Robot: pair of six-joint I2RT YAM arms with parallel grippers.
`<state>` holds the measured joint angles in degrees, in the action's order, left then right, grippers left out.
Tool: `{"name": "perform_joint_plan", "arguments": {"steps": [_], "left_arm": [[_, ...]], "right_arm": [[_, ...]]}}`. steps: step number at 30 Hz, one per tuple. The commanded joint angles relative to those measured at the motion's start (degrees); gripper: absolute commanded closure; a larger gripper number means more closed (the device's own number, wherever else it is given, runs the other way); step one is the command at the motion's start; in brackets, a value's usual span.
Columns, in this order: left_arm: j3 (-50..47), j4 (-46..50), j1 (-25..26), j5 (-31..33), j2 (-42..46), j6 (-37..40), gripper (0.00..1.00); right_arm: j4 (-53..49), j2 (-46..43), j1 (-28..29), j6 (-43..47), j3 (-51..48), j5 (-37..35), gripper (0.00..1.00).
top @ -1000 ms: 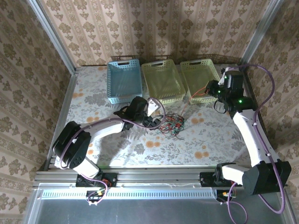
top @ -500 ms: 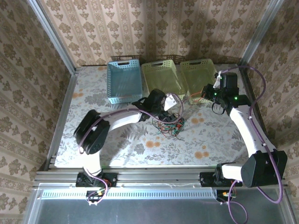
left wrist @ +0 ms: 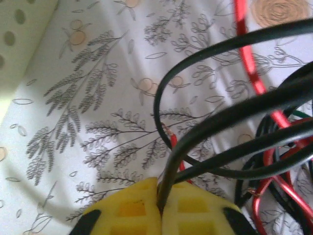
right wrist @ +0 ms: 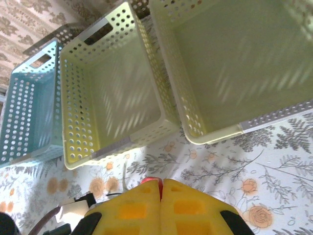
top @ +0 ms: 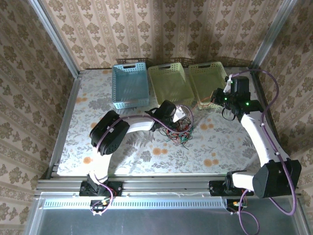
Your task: Untangle the cables
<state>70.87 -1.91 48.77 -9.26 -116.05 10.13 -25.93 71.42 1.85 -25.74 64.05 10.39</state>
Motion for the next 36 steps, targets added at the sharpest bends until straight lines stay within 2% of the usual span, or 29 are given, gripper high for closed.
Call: {"name": "perform_joint_plan", "arguments": {"steps": [1,7,12,16,21,27,28,30,32,36], "left_arm": [[-3.56,-4.49,0.05,5.16,2.02,-2.04,1.00],[-15.06,-14.82,-1.07,13.84,12.84,-5.47,1.00],[-22.82,-18.66,-5.73,12.86,20.12,-12.70,1.00],[-27.81,-19.87,-9.67,11.11,24.25,-16.86,1.00],[-31.20,-19.04,-12.88,9.34,28.77,-17.89,1.00],[-27.08,-10.90,-10.26,1.28,30.35,-10.27,1.00],[-25.86,-9.44,-9.37,-0.77,30.07,-9.10,0.88],[-23.10,-6.57,-7.75,-3.60,29.12,-7.54,0.55],[-20.01,-4.56,-6.26,-5.66,27.31,-6.34,0.34],[-13.91,-4.26,-4.20,-8.06,21.89,-5.06,0.23]], "right_arm": [[-0.25,-4.28,-0.88,-1.88,-1.69,-8.37,1.00],[1.91,-10.87,-7.37,-8.91,-6.20,-18.62,1.00],[2.04,-14.49,-13.45,-13.68,-8.88,-20.40,1.00],[1.52,-15.60,-17.74,-16.44,-10.15,-18.91,1.00],[1.46,-15.37,-21.13,-18.73,-11.14,-15.57,1.00],[3.04,-12.29,-19.31,-17.14,-10.50,-7.85,1.00],[2.85,-11.50,-17.69,-16.08,-10.08,-7.49,1.00],[2.25,-10.51,-14.60,-14.59,-9.58,-7.66,1.00],[1.77,-9.41,-11.17,-13.57,-9.30,-8.09,1.00],[2.38,-7.74,-7.58,-13.64,-9.80,-7.47,1.00]]}}
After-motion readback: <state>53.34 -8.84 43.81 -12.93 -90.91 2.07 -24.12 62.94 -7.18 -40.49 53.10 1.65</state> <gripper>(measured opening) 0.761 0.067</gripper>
